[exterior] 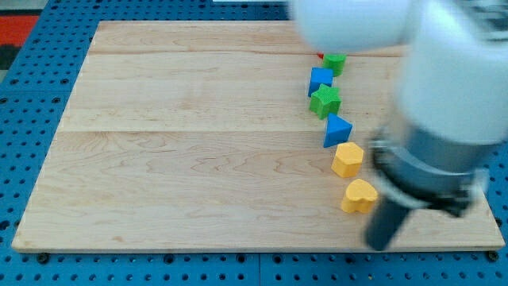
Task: Place the red star at the top center of the board
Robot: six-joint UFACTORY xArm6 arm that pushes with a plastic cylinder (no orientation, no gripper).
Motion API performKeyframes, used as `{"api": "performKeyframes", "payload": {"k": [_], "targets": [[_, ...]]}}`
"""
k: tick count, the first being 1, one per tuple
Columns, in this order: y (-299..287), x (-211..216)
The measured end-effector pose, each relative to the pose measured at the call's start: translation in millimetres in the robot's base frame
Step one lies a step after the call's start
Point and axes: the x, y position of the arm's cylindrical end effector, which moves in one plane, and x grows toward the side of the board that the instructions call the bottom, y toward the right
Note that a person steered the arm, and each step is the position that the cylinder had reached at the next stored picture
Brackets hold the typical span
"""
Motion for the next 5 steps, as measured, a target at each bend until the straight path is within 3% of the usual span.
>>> {"api": "performKeyframes", "payload": {"k": [1,2,3,5], "targets": [[95.6,-19.5],[143.2,-122.8],[173.5,-239.3],[179.3,-331.6]]}}
